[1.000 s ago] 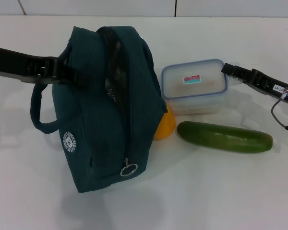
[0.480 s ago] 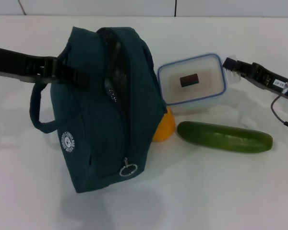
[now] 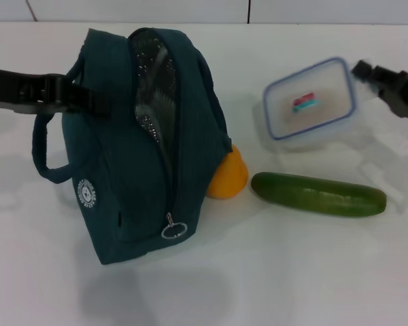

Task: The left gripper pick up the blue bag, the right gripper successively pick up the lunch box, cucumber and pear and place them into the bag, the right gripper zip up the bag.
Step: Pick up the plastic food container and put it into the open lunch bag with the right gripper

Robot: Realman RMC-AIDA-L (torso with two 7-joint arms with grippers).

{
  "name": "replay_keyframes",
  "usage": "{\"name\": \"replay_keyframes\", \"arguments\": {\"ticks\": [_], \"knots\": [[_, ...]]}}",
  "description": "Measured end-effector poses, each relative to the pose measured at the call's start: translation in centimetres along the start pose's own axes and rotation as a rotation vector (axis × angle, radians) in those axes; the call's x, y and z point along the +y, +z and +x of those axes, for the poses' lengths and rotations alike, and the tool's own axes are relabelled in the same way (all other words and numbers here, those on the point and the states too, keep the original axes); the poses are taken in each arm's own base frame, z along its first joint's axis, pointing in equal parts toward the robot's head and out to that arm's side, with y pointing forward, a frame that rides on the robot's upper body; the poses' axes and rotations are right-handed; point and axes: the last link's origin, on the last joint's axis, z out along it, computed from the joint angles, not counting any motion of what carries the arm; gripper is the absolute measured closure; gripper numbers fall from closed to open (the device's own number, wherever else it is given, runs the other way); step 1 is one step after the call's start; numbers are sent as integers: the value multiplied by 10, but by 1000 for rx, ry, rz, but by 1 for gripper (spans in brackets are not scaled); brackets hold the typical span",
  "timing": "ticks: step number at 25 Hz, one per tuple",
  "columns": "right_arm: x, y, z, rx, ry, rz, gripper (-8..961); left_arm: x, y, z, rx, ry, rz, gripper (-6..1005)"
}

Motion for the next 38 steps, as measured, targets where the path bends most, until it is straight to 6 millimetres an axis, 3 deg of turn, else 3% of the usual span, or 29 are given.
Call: {"name": "replay_keyframes", "arguments": {"ticks": [11,23,32,38], "knots": [[2,-28,-10,-152,114,-71,856,-2,-1,-2,1,-6,4,949],[2,-39,-11,-204,231,-100,855,-2,-1,-4,-1,-4,3,949],[13,-35,-12,-242,344,-191,855,-2,2,-4,-15,-1,5,949],[35,-11,-16,-209,372,-310,855,0,4,-2,-24,2,-4,949]]}}
